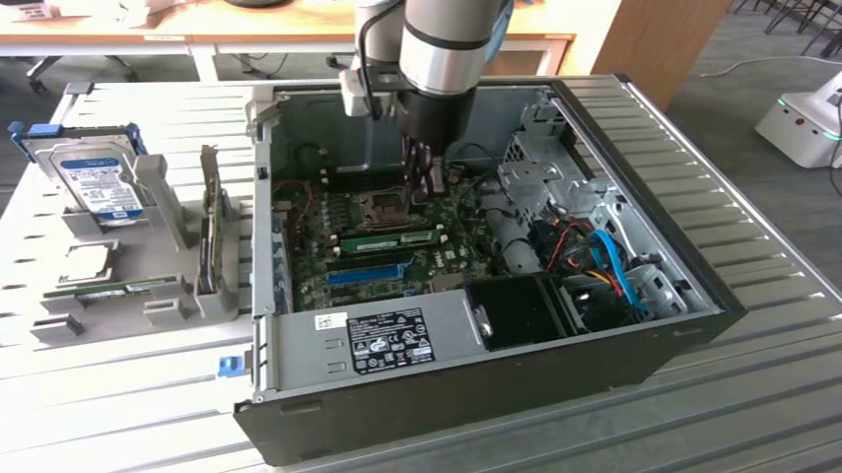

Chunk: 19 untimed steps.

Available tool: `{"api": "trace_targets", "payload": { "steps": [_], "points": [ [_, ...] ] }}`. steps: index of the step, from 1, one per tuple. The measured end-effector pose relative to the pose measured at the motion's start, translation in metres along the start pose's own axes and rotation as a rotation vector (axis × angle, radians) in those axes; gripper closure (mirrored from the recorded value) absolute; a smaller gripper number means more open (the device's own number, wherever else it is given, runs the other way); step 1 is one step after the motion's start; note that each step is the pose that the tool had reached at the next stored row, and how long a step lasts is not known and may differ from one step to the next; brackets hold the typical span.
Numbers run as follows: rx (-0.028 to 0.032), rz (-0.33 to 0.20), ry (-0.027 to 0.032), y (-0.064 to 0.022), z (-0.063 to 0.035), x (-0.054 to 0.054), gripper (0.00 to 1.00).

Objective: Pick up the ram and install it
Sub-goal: 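Insert the ram into the slot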

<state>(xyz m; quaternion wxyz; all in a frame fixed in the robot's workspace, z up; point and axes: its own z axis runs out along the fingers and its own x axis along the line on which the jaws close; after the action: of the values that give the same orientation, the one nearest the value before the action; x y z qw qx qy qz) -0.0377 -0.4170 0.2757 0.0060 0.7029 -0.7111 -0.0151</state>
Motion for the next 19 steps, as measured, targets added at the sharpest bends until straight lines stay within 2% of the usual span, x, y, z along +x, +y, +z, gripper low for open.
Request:
{"api": "trace_targets", "payload": {
  "steps": [11, 19],
  "points": [
    [0.0001, 0.000, 0.0106, 0.0007, -0.0209, 0.000, 0.81],
    [0.0002, 0.001, 0.0231, 0.0011, -0.0364, 0.000, 0.81]
  ]
}}
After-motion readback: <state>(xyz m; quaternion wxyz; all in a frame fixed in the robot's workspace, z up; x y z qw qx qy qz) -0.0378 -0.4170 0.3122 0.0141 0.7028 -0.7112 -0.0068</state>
